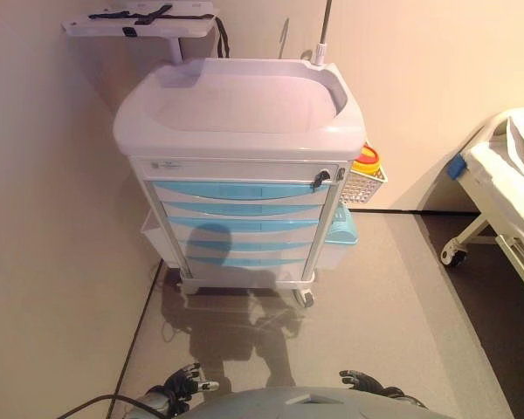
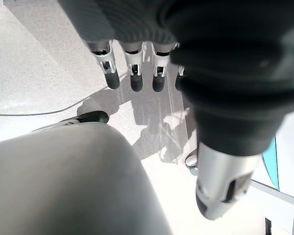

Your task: Open the drawer and pick up the medicine

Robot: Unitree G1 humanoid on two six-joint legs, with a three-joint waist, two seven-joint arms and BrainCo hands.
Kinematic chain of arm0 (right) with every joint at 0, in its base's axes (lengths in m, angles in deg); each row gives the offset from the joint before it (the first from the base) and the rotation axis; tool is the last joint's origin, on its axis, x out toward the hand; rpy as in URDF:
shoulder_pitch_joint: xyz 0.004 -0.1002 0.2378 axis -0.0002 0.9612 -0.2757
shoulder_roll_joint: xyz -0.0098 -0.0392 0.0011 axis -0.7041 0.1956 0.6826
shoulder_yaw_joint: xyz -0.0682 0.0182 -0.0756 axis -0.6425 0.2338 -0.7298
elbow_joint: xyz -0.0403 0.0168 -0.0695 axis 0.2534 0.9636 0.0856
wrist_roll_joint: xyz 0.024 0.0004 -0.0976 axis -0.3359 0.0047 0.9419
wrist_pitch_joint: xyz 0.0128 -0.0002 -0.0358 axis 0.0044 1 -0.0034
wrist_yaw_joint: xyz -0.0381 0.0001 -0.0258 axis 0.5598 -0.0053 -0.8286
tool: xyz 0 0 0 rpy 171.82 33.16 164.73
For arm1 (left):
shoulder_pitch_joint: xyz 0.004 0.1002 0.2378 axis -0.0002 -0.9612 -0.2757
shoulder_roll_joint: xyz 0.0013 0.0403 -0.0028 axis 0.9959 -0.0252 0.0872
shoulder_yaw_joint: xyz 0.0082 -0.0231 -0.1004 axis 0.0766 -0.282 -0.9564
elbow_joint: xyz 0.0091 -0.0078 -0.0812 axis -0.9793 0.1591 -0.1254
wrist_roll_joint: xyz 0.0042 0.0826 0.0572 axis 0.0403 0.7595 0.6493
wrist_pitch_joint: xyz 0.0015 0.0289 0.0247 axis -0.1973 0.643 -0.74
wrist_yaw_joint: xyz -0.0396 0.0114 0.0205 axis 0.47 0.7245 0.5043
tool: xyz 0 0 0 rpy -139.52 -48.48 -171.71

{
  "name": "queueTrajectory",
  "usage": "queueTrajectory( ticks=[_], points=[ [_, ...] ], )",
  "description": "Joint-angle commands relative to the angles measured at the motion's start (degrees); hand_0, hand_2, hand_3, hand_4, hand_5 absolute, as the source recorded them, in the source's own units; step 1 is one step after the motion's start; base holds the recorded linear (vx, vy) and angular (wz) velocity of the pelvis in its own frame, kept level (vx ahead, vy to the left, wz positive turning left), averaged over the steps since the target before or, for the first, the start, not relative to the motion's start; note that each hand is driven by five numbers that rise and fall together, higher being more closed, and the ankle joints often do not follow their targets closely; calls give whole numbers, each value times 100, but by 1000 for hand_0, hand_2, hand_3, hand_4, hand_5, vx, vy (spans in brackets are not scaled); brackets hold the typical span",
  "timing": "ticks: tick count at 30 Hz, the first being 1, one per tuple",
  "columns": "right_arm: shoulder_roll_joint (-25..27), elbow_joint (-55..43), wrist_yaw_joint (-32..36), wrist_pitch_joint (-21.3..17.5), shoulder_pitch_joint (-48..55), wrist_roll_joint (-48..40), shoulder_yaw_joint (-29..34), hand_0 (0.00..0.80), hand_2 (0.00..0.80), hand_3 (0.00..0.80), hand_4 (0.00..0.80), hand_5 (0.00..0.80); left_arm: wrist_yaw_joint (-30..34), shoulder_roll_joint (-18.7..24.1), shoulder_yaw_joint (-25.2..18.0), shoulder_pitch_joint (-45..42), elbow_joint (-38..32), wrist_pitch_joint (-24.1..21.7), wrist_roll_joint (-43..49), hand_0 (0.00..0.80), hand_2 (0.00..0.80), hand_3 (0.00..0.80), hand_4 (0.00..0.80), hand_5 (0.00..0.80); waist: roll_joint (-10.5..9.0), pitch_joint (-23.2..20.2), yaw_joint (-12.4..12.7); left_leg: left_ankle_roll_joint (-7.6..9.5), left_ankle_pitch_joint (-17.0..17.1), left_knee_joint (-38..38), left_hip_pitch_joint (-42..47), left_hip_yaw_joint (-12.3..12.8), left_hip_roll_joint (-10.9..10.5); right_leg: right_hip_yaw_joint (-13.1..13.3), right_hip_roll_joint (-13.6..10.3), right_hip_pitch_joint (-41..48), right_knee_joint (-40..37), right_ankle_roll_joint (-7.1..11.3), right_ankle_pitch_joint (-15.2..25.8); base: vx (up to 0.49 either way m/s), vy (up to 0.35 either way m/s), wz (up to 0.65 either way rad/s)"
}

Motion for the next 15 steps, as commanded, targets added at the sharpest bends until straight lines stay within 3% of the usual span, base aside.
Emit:
queueTrajectory(
  ticks=[1, 8, 15],
  points=[
    [-137, 285, 48, -178, -428, -64, 34, 0, 0, 0, 0, 0, 48, -394, -90, 457, 268, -212, -28, 0, 0, 0, 0, 0, 27, 298, 37, 39, -614, 38, 78, -51, -206, -84, 156, 141, 117, 195, -350, 0, 0, 0],
    [-141, 298, 40, -209, -398, 3, 54, 0, 0, 0, 0, 0, -23, -386, -175, 448, 305, -85, -88, 0, 0, 0, 0, 0, 31, 311, 33, 38, -620, 38, 113, -66, -215, -112, 148, 177, 144, 190, -384, 15, 3, 0],
    [-174, 297, -21, -129, -379, 50, 53, 0, 0, 0, 0, 0, -673, -377, -384, 427, 447, 206, -57, 0, 0, 0, 0, 0, 30, 323, 50, 69, -622, 38, 128, -112, -259, -110, 122, 184, 191, 188, -411, 47, 15, 1]
  ],
)
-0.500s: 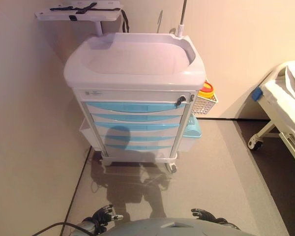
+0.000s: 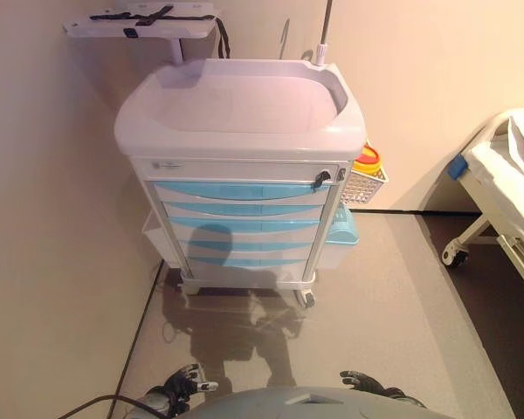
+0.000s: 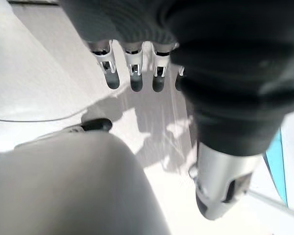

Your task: Open the drawer and pick up the medicine

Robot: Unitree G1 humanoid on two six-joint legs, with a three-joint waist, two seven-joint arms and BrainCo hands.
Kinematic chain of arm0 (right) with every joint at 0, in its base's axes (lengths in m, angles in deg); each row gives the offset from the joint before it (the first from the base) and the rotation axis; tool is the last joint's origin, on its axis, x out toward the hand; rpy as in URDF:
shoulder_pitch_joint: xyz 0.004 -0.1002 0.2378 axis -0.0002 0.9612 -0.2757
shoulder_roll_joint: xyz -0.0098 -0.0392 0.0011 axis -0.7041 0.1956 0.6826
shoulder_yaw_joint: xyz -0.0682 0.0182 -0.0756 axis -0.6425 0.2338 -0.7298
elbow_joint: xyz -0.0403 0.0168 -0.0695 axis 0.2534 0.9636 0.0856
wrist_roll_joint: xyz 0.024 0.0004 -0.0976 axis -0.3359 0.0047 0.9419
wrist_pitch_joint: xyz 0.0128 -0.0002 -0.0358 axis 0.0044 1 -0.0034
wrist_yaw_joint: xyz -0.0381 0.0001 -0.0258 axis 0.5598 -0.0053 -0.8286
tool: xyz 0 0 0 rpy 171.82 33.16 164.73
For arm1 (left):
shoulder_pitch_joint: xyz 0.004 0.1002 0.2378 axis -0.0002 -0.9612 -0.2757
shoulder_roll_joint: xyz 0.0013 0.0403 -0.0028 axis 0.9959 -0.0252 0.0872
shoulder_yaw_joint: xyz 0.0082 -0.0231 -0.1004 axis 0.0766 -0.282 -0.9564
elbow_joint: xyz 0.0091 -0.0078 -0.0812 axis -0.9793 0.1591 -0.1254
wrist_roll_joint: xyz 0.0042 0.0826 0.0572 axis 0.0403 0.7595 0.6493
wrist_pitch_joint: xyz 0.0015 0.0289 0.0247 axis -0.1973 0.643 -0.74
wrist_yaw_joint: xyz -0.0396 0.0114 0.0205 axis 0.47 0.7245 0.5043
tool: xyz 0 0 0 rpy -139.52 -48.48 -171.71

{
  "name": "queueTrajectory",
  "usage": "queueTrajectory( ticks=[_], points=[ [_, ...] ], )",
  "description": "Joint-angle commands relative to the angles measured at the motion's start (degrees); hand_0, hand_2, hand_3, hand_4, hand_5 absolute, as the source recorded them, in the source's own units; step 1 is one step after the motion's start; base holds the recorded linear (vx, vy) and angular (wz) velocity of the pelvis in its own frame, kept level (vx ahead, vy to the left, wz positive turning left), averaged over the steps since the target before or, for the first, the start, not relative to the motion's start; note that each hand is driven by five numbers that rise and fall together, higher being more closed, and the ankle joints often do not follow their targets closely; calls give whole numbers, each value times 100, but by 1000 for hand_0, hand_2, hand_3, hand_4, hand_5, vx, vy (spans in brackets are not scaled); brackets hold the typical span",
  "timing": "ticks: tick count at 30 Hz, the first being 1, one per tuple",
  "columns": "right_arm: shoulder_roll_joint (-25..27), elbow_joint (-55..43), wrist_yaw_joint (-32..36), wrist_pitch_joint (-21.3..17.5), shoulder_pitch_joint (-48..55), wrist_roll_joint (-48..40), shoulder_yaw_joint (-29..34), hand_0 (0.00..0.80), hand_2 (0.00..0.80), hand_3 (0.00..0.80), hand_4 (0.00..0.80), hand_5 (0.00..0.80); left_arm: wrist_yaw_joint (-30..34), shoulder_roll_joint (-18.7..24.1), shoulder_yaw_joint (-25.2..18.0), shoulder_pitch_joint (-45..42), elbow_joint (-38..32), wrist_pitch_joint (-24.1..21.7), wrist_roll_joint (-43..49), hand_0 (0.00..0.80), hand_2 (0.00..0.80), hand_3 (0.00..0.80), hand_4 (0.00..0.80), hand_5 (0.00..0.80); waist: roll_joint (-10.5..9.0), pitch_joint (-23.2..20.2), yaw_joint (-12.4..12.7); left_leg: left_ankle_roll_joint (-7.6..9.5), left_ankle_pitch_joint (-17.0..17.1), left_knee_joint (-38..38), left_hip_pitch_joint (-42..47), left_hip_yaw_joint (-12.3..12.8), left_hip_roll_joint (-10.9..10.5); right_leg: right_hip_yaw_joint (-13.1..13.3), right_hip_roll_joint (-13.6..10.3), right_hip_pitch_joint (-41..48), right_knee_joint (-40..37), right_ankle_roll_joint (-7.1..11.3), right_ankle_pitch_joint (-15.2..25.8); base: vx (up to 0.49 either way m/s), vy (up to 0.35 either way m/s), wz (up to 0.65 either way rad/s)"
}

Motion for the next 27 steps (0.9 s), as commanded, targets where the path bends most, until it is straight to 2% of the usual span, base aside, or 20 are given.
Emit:
queueTrajectory(
  ticks=[1, 9, 14, 18, 21, 25, 27],
  points=[
    [-175, 284, -18, -120, -388, 47, 7, 0, 0, 0, 0, 0, -253, -300, -214, 421, 385, 42, -95, 0, 0, 0, 0, 0, 11, 327, 54, 70, -626, 38, 124, -87, -260, -88, 118, 164, 200, 189, -413, 61, 25, 3],
    [-27, 265, -68, -219, -360, 176, 81, 0, 0, 0, 0, 0, -492, -139, -626, 367, 340, -117, -586, 0, 0, 0, 0, 0, 83, 467, 68, 123, -653, 183, 14, -85, -325, -100, 8, 14, 413, 194, -470, 71, 56, 1],
    [250, 120, -191, -256, -557, 28, 15, 0, 0, 0, 0, 0, -923, -6, -660, 681, 214, -192, -952, 0, 0, 0, 0, 0, 196, 875, -31, 224, -719, 605, -477, -27, -386, -21, -115, -585, 880, 142, -518, -75, 128, -4],
    [404, 0, -232, -313, -731, -124, 38, 0, 0, 0, 0, 0, -1034, 62, -731, 967, 136, -284, -1251, 0, 0, 0, 0, 0, 244, 1240, -156, 275, -762, 909, -817, 99, -423, 160, -175, -1014, 1178, 149, -503, -129, 117, -14],
    [497, -151, -273, -349, -852, -247, 54, 0, 0, 0, 0, 0, -1087, 114, -831, 1254, 49, -454, -1625, 0, 0, 0, 0, 0, 214, 1568, -278, 317, -840, 1317, -1207, 308, -454, 403, -218, -1409, 1430, 194, -469, -137, 119, -32],
    [545, -275, -440, -491, -995, -465, 44, 0, 0, 0, 0, 0, -1042, 191, -988, 1756, -115, -744, -2420, 0, 0, 0, 0, 0, 60, 1932, -434, 399, -1030, 2055, -1860, 584, -435, 720, -289, -2090, 1846, 249, -389, -114, 86, -41],
    [550, -317, -521, -545, -1056, -591, 32, 0, 0, 0, 0, 0, -805, 265, -1123, 2030, -232, -906, -2967, 0, 0, 0, 0, 0, -9, 2083, -507, 434, -1177, 2449, -2199, 696, -386, 842, -281, -2423, 2033, 264, -364, -121, 60, -35]
  ],
)
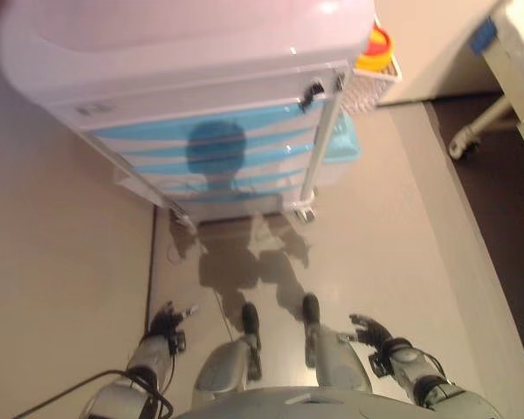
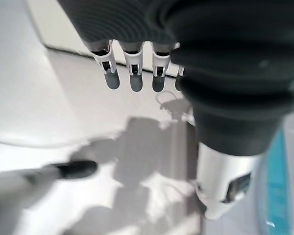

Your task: Open the drawer and pick up the medicine

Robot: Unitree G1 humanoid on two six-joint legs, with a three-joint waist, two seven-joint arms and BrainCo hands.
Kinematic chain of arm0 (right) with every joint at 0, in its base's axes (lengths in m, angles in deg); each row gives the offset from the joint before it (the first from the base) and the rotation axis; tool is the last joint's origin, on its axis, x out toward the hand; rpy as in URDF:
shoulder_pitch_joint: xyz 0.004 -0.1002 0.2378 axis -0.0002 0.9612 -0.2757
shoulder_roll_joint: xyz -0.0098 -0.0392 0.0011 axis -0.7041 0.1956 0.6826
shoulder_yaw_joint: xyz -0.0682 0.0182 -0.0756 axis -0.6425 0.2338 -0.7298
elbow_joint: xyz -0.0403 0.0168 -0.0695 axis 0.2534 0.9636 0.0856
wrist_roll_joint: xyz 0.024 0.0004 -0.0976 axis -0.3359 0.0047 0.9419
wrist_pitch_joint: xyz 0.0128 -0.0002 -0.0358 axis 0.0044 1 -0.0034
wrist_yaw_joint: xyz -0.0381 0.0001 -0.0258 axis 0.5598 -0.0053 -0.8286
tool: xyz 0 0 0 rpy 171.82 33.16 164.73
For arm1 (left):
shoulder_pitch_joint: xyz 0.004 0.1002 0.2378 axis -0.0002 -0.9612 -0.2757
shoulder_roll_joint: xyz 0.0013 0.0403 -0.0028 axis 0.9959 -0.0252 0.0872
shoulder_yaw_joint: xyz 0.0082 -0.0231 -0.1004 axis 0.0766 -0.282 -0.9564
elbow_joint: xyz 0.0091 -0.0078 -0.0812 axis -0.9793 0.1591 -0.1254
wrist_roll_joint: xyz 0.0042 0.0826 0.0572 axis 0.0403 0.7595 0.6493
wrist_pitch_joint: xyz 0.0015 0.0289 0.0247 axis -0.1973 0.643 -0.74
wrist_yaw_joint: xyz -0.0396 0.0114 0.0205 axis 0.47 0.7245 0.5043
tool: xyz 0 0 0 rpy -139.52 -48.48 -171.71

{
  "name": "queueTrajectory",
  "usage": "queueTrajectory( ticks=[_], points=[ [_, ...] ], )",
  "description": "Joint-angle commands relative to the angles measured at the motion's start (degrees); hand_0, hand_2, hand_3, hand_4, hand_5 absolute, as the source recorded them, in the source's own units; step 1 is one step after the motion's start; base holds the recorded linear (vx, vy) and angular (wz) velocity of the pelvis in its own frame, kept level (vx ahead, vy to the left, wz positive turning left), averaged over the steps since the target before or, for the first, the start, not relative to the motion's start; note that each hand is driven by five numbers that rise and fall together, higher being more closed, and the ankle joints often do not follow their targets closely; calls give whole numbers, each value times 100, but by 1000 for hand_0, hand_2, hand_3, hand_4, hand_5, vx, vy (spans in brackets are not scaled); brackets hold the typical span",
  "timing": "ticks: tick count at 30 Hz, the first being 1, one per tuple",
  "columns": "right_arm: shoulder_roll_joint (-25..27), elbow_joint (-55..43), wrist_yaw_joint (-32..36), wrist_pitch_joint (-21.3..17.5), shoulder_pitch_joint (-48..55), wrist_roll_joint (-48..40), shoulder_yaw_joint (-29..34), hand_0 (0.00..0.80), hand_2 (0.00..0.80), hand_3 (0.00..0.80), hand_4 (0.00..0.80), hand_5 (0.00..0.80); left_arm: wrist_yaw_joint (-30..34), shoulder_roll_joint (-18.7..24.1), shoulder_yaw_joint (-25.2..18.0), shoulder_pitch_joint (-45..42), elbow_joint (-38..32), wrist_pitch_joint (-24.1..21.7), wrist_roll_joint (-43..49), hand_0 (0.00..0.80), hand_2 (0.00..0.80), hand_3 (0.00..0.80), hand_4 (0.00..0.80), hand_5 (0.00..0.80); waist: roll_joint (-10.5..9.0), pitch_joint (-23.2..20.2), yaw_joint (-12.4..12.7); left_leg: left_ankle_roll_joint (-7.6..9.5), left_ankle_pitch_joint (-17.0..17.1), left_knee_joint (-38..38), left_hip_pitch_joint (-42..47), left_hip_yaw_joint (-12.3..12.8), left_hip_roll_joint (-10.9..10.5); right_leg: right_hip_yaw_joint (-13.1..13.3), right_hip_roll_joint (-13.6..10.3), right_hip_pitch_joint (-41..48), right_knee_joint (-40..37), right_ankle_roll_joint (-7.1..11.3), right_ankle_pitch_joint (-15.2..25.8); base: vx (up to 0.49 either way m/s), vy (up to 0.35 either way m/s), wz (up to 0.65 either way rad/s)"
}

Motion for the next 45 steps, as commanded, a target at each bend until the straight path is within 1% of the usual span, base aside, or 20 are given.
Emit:
queueTrajectory(
  ticks=[1, 5, 9, 10, 11, 14, 18, 19, 20, 24, 25, 30, 31, 35, 38, 40, 45],
  points=[
    [150, -170, -242, -135, 94, -363, -151, 0, 0, 0, 0, 0, 342, 145, -374, 375, -211, -506, -1121, 0, 0, 0, 0, 0, -128, 178, -214, 320, -1113, 1651, -865, -49, -242, 66, -190, -522, 803, 186, -302, -142, 52, -36],
    [174, -213, -285, -242, 4, -482, -181, 0, 0, 0, 0, 0, 987, 361, -577, 1014, -427, -827, -2131, 0, 0, 0, 0, 0, -249, 360, -360, 334, -1342, 2200, -1412, 113, -103, 229, -98, -1015, 1024, 169, -279, -79, 35, -28],
    [241, -294, -298, -317, -89, -702, -259, 0, 0, 0, 0, 0, 1726, 787, -649, 1896, -776, -962, -3204, 0, 0, 0, 0, 0, -423, 480, -560, 324, -1551, 2684, -1901, 233, 52, 370, 40, -1448, 1168, 117, -225, -29, 20, -27],
    [250, -309, -293, -328, -88, -727, -266, 0, 0, 0, 0, 0, 1861, 861, -632, 2072, -905, -1005, -3417, 0, 0, 0, 0, 0, -406, 484, -576, 304, -1771, 2778, -1912, 173, 81, 386, 91, -1469, 1231, 140, -361, 59, 33, -25],
    [266, -321, -278, -352, -87, -737, -270, 0, 0, 0, 0, 0, 1934, 938, -634, 2207, -970, -1001, -3561, 0, 0, 0, 0, 0, -427, 505, -599, 308, -1807, 2847, -1970, 181, 103, 399, 109, -1520, 1249, 135, -351, 67, 28, -24],
    [324, -314, -210, -461, -35, -819, -277, 0, 0, 0, 0, 0, 2545, 1200, -643, 2753, -1260, -1249, -4339, 0, 0, 0, 0, 0, -529, 575, -699, 330, -1964, 3112, -2194, 204, 158, 436, 154, -1708, 1297, 117, -293, -23, -17, -22],
    [344, -238, -183, -595, 61, -852, -313, 0, 0, 0, 0, 0, 3144, 1405, -693, 3292, -1515, -1439, -5200, 0, 0, 0, 0, 0, -623, 632, -763, 338, -2108, 3377, -2401, 195, 200, 429, 177, -1871, 1374, 91, -258, -3, -23, -13],
    [340, -232, -181, -598, 57, -857, -313, 0, 0, 0, 0, 0, 3192, 1432, -687, 3331, -1498, -1435, -5270, 0, 0, 0, 0, 0, -627, 632, -764, 339, -2119, 3399, -2422, 192, 206, 428, 181, -1887, 1382, 89, -258, 36, -45, -4],
    [355, -172, -144, -647, 121, -891, -339, 0, 0, 0, 0, 0, 3412, 1529, -725, 3587, -1533, -1480, -5614, 0, 0, 0, 0, 0, -671, 628, -800, 336, -2173, 3475, -2462, 183, 212, 429, 193, -1925, 1396, 85, -241, 44, -47, 0],
    [366, -121, -78, -735, 229, -872, -411, 0, 0, 0, 0, 0, 4044, 1698, -699, 4023, -1606, -1496, -6329, 0, 0, 0, 0, 0, -752, 643, -860, 328, -2243, 3572, -2530, 177, 241, 411, 217, -1994, 1414, 72, -221, 36, -46, 0],
    [375, -110, -54, -778, 268, -868, -432, 0, 0, 0, 0, 0, 4235, 1734, -674, 4128, -1685, -1486, -6486, 0, 0, 0, 0, 0, -763, 656, -876, 329, -2256, 3586, -2543, 169, 240, 414, 232, -2013, 1428, 67, -220, 27, -32, -1],
    [382, -172, -50, -842, 305, -869, -547, 0, 0, 0, 0, 0, 4800, 1821, -639, 4415, -1958, -1442, -7263, 0, 0, 0, 0, 0, -767, 689, -891, 334, -2263, 3559, -2529, 153, 211, 415, 277, -2024, 1454, 32, -239, 12, -10, -1],
    [382, -181, -45, -843, 302, -867, -559, 0, 0, 0, 0, 0, 4930, 1830, -627, 4437, -1960, -1423, -7368, 0, 0, 0, 0, 0, -768, 693, -891, 335, -2263, 3563, -2534, 147, 207, 416, 280, -2027, 1462, 28, -244, 0, 0, 0],
    [381, -261, -35, -820, 300, -883, -671, 0, 0, 0, 0, 0, 5575, 1854, -530, 4664, -2325, -1260, -7744, 0, 0, 0, 0, 0, -763, 720, -881, 323, -2222, 3462, -2498, 116, 178, 428, 320, -1994, 1442, 0, -263, 16, -34, 0],
    [387, -293, -36, -788, 262, -899, -739, 0, 0, 0, 0, 0, 5928, 1827, -376, 4752, -2675, -1225, -7728, 0, 0, 0, 0, 0, -737, 738, -848, 322, -2167, 3320, -2419, 111, 148, 424, 343, -1940, 1412, -17, -278, 4, -30, 3],
    [386, -330, -57, -739, 246, -913, -758, 0, 0, 0, 0, 0, 5971, 1775, -275, 4755, -3084, -1275, -7505, 0, 0, 0, 0, 0, -714, 745, -802, 318, -2121, 3197, -2333, 103, 129, 401, 351, -1862, 1380, -24, -294, 6, -40, 7],
    [373, -303, -52, -677, 249, -939, -743, 0, 0, 0, 0, 0, 5933, 1792, -177, 4835, -3402, -1260, -7319, 0, 0, 0, 0, 0, -677, 762, -737, 326, -2047, 3008, -2132, 75, 105, 380, 347, -1679, 1320, -35, -318, 21, -39, 6]
  ],
)
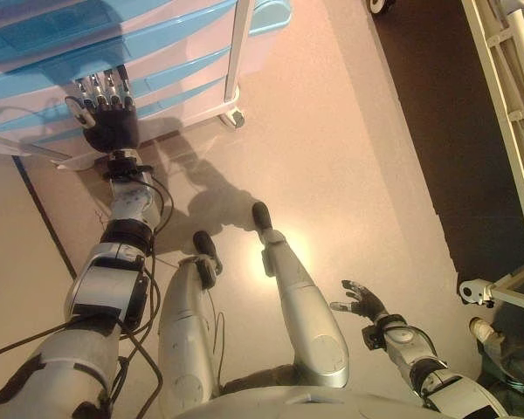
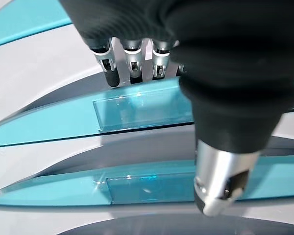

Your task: Open the drawer and pick up the medicine

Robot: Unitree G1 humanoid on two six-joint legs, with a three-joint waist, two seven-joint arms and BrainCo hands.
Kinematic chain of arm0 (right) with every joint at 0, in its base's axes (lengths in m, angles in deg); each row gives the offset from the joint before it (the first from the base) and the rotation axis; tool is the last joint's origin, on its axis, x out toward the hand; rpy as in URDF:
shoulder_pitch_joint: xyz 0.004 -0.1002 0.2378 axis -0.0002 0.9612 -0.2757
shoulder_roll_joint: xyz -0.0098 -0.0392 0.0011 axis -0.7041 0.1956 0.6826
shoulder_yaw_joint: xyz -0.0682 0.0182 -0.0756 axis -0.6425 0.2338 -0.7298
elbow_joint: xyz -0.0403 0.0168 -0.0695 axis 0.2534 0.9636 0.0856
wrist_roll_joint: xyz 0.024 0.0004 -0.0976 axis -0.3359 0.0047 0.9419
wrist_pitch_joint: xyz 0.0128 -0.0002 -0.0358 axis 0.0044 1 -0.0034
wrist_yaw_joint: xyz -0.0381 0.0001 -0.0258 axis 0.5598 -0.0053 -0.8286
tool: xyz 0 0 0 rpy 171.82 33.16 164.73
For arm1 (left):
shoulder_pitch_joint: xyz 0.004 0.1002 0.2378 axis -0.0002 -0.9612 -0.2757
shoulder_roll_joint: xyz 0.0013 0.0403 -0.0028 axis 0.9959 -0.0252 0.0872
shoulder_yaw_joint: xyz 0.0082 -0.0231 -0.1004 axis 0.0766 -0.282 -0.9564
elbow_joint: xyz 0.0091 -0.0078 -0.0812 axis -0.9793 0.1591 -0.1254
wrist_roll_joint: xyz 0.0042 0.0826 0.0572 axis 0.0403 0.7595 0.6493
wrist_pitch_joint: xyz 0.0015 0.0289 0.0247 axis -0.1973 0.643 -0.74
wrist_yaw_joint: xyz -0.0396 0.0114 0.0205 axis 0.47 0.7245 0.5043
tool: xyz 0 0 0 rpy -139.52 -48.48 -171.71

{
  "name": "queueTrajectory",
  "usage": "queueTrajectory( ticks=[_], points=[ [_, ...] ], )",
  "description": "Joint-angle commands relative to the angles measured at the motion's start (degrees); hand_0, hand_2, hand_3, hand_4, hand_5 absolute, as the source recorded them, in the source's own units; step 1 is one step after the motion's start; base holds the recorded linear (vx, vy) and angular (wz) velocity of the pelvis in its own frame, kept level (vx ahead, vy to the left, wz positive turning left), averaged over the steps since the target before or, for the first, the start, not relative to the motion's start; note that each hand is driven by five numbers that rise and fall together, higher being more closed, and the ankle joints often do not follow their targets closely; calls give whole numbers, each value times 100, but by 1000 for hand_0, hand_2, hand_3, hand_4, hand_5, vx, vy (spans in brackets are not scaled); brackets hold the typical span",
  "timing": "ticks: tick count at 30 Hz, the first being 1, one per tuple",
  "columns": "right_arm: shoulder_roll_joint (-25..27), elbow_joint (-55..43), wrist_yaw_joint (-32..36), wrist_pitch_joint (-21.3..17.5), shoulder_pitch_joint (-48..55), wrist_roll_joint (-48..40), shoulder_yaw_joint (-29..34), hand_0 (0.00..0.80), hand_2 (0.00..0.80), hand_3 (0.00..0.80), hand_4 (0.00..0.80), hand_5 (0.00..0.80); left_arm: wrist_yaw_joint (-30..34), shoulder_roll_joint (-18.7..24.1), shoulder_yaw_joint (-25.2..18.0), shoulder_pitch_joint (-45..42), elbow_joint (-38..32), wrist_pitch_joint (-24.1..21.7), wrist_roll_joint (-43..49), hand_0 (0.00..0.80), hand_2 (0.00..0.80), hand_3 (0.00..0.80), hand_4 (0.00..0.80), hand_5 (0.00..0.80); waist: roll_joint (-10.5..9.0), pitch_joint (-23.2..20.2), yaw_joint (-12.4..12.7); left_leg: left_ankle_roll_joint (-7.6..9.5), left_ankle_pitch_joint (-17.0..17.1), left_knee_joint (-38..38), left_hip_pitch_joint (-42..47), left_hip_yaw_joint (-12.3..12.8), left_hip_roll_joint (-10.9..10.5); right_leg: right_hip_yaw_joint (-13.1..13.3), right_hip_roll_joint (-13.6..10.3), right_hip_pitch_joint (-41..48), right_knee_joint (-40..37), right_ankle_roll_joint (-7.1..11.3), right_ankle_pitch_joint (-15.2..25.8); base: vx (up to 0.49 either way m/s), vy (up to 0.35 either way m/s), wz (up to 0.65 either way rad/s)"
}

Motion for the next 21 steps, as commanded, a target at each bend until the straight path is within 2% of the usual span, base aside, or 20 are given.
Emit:
queueTrajectory(
  ticks=[1, 9, 10, 11, 17, 21],
  points=[
    [199, -70, 8, 73, 360, -188, -147, 0, 0, 0, 0, 0, 962, 838, 131, 1667, -1476, -286, 573, 0, 0, 0, 0, 0, 127, -216, 182, -98, -581, -471, 738, -253, -367, -174, 115, 573, -246, -267, -258, 37, -53, 16],
    [137, -42, -14, 131, 443, -188, -174, 0, 0, 0, 0, 0, 864, 1051, 193, 1805, -1586, -177, 491, 0, 0, 0, 0, 0, 106, -312, 283, -118, -438, -755, 1021, -345, -435, -277, 57, 907, -436, -276, -270, 32, -53, 9],
    [140, -40, -11, 128, 449, -178, -172, 0, 0, 0, 0, 0, 885, 1057, 196, 1811, -1580, -154, 477, 229, 229, 229, 229, 229, 60, -288, 267, -111, -282, -769, 983, -271, -442, -296, 22, 894, -482, -303, -143, -52, -66, 9],
    [132, -32, -27, 131, 460, -158, -192, 0, 0, 0, 0, 0, 916, 1059, 213, 1795, -1578, -171, 477, 794, 794, 794, 794, 794, 67, -304, 278, -118, -254, -814, 1022, -295, -455, -293, 15, 939, -502, -306, -149, -51, -63, 8],
    [110, -83, -50, 183, 432, -29, -308, 0, 0, 0, 0, 0, 964, 923, 190, 1623, -1899, -50, 526, 800, 800, 800, 800, 800, 99, -311, 372, -156, -64, -1098, 1151, -432, -504, -320, 55, 1095, -550, -380, -231, 18, -24, 6],
    [144, -297, -171, 304, 362, 139, -483, 0, 0, 0, 0, 0, 1027, 711, 198, 1331, -2205, 29, 490, 800, 800, 800, 800, 800, 122, -304, 507, -221, 92, -1306, 1220, -603, -521, -427, 100, 1179, -434, -479, -421, -50, -33, 9]
  ],
)
